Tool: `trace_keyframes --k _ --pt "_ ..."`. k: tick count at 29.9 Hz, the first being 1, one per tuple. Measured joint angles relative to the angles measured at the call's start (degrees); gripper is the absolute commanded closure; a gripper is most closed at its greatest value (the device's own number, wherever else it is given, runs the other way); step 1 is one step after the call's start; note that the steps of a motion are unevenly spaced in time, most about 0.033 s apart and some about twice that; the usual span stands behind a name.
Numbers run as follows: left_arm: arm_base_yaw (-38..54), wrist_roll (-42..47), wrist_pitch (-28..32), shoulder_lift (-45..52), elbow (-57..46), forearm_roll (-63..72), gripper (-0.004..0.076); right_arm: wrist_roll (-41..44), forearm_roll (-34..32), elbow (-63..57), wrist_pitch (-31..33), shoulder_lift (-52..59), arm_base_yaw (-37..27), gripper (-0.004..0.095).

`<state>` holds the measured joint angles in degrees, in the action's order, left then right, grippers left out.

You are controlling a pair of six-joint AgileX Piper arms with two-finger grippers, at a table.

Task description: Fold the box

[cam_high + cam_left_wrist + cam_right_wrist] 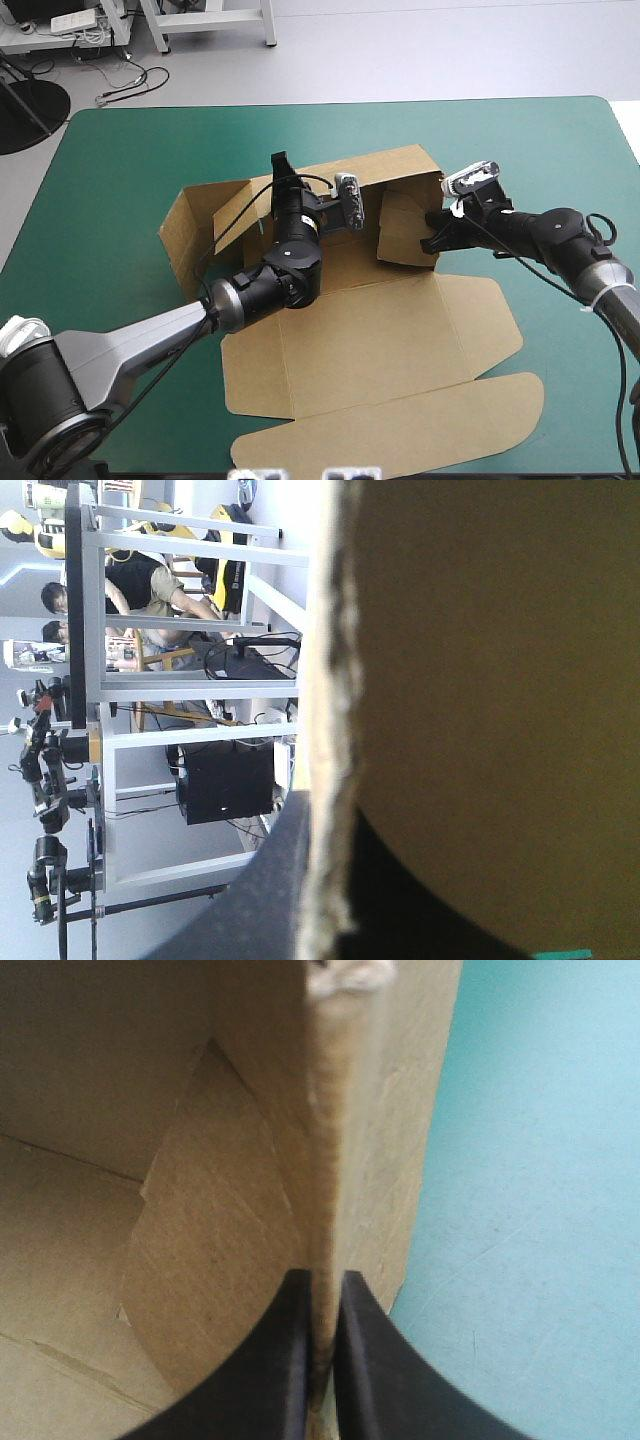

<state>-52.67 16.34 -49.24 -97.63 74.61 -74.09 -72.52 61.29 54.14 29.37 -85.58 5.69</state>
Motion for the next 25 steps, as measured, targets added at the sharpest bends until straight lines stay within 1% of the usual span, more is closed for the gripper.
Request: trace_keyframes --k 2,3,4,5,8,10,15,18,21,25 --pt "0.0 0.0 0.0 0.0 0.0 0.0 0.0734 0.0 -0.1 0.0 0.2 0.0 0.0 0.0889" --pt "0.0 0.0 0.0 0.0 0.0 0.0 0.0734 0.3 -0.3 0.0 0.2 0.0 0.0 0.0847" --pt "0.0 0.0 -0.1 0.0 0.0 0.0 0.0734 0.9 -0.6 0.0 0.3 0.0 0.0 0.0797" --pt "0.0 0.0 -0.1 0.0 0.0 0.0 0.0734 1.7 -0.9 0.0 0.4 0.0 0.0 0.0702" --pt "0.0 0.0 -0.1 0.0 0.0 0.0 0.0734 4.6 -2.8 0.0 1.1 0.0 0.0 0.0491" --pt "0.0 0.0 -0.2 0.0 0.0 0.1 0.0734 7.3 -4.4 0.0 2.8 0.0 0.0 0.0429" --pt "0.0 0.2 -0.4 0.0 0.0 0.1 0.0734 9.9 -11.1 0.0 7.4 -0.8 0.0 0.0427" --pt "0.0 0.9 -0.5 0.0 0.0 0.1 0.0733 10.5 -13.5 0.0 8.4 -0.9 0.0 0.0427" --pt "0.0 1.2 -0.4 0.0 0.0 0.1 0.0734 10.6 -13.1 0.0 7.4 -1.0 0.0 0.0444" --pt "0.0 1.5 -0.2 0.0 0.0 0.0 0.0734 7.4 -9.1 0.0 4.4 -1.1 0.0 0.0480"
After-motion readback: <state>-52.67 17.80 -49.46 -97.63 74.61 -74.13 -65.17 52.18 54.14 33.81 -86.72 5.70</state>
